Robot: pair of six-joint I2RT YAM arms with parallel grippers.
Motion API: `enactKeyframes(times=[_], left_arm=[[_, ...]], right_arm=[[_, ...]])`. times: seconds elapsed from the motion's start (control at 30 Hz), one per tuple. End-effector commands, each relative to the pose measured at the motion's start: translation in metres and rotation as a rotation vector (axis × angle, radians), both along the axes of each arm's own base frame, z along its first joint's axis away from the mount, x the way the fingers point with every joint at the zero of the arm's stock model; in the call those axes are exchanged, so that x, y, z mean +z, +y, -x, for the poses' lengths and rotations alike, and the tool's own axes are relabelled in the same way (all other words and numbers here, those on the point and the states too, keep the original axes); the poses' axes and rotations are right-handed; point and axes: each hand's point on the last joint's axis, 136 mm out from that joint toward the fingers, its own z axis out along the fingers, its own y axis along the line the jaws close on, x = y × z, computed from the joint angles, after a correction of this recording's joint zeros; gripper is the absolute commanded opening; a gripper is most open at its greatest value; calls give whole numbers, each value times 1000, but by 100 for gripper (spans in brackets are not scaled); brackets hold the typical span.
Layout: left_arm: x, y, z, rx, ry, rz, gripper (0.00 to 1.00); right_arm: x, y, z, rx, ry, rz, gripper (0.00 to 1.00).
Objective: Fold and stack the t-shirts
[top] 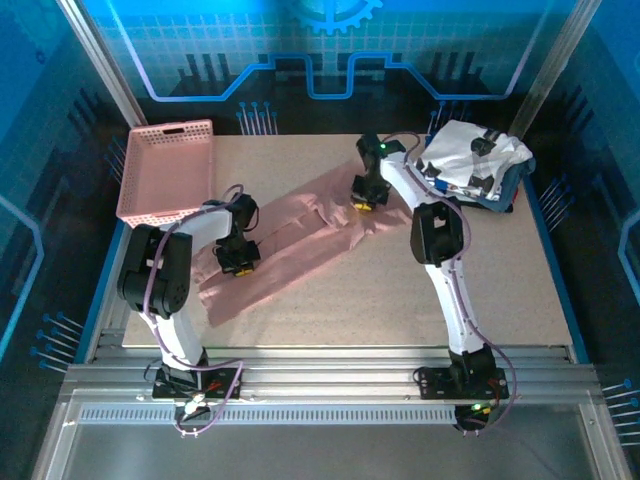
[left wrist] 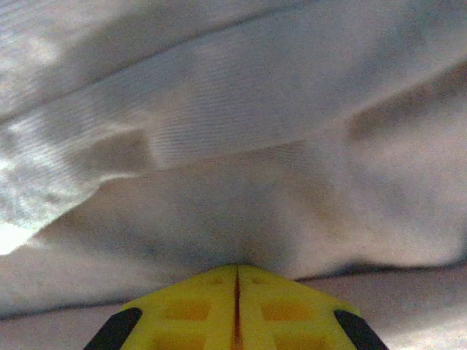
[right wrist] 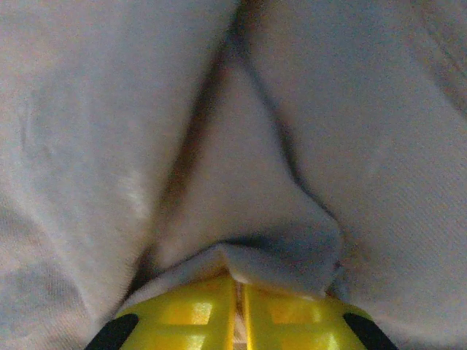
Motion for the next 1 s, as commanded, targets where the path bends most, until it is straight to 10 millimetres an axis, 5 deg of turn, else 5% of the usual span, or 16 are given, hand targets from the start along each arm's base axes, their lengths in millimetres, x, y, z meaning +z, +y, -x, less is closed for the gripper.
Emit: enactKeyframes(times=[0.0, 0.1, 0.3, 0.53, 0.67, 0.77, 0.97], left_arm=[[-11, -44, 12, -24, 83, 141, 10], [-16, -80, 13, -40, 113, 223, 9], [-12, -152, 14, -84, 133, 382, 8], [-10, -211, 24, -88, 167, 529, 9], [4, -256, 25, -103, 159, 639, 10], [35, -277, 18, -117, 96, 726, 15], [109, -264, 14, -172, -67, 774, 45]], right_arm=[[-34, -15, -8, -66, 80, -41, 16], [-39, -5, -37, -137, 18, -211, 18], [-11, 16, -100, -126, -204, -448, 26], [8, 14, -140, -161, -347, -593, 35], [53, 33, -159, -47, -530, -675, 51], [96, 32, -162, -11, -607, -701, 60], [191, 15, -119, 113, -624, -627, 77]])
